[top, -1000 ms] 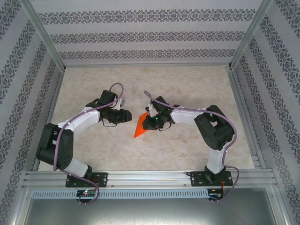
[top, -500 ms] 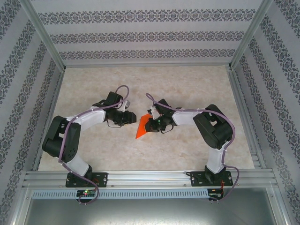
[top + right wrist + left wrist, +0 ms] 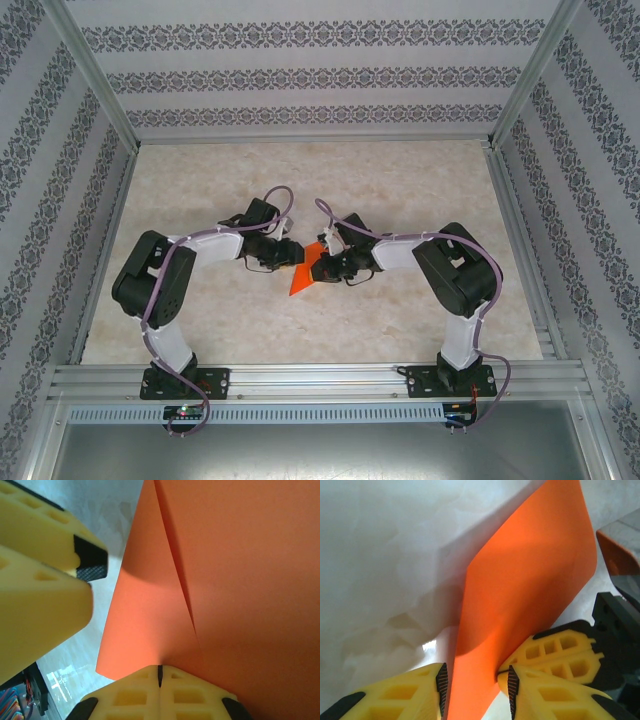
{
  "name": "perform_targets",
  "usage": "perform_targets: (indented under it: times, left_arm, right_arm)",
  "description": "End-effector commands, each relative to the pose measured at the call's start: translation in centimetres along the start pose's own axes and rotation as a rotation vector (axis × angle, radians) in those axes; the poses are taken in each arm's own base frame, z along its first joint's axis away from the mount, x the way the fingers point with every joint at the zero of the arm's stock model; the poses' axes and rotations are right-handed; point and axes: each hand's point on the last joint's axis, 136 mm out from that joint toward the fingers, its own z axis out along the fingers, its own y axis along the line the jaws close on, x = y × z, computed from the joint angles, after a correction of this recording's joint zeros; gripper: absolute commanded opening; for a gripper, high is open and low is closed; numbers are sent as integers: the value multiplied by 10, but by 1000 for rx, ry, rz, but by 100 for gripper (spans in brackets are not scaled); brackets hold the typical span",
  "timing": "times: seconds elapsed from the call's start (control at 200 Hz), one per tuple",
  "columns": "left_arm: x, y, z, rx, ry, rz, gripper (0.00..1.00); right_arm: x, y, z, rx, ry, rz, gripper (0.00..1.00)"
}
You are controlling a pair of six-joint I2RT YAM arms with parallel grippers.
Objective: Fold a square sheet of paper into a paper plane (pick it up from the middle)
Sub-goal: Fold the wing for the fifth time at the center of the table.
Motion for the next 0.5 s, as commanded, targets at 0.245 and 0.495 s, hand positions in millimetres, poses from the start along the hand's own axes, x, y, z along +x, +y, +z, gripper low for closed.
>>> perform_targets:
  times: [0.245, 0.495]
  left_arm:
    - [-11, -21, 8, 50, -11, 47, 38]
    - [-8, -26, 10, 77, 7, 58, 34]
  right_arm:
    - [12, -27, -6, 73, 5, 33, 3]
    - [10, -28, -7, 71, 2, 33, 3]
